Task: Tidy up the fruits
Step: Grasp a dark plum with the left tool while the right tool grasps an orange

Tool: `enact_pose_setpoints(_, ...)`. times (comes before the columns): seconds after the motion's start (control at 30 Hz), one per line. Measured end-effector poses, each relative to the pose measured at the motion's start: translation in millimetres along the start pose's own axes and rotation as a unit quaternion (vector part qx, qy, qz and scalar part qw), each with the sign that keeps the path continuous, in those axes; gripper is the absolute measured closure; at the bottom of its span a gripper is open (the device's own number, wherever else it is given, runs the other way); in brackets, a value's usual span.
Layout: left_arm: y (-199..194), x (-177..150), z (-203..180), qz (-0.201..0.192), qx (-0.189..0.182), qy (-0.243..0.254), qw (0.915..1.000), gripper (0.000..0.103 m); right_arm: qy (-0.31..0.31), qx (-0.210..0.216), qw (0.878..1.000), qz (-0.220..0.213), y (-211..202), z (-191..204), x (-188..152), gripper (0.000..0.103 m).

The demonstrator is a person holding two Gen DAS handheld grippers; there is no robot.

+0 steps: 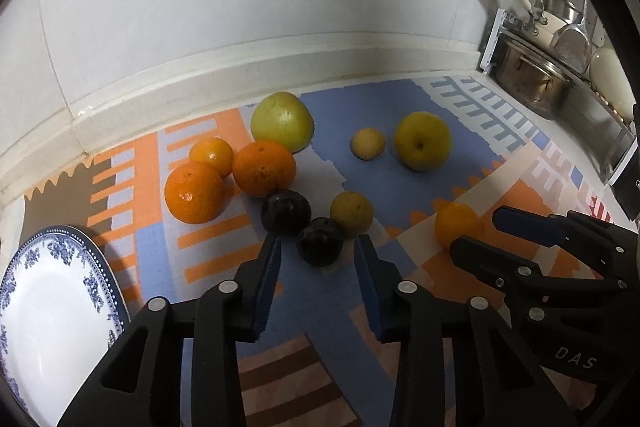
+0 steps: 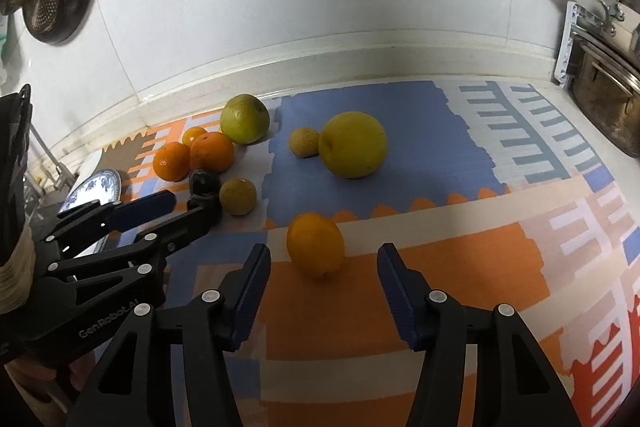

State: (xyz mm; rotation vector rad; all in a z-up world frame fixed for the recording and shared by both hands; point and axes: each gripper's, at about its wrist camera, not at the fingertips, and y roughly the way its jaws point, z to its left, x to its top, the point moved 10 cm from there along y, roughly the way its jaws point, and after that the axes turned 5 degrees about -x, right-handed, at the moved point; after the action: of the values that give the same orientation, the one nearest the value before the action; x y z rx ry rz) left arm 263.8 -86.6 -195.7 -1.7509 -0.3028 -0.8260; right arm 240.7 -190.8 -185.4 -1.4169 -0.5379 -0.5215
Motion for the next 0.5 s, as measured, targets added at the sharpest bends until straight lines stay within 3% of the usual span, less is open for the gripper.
enact_pose_setpoints(0.5,11,-1,0,0.015,-0.010,-0.016,0.9997,0.077,0.002,0.013,1.000,0.012,12,4,-1,0.063)
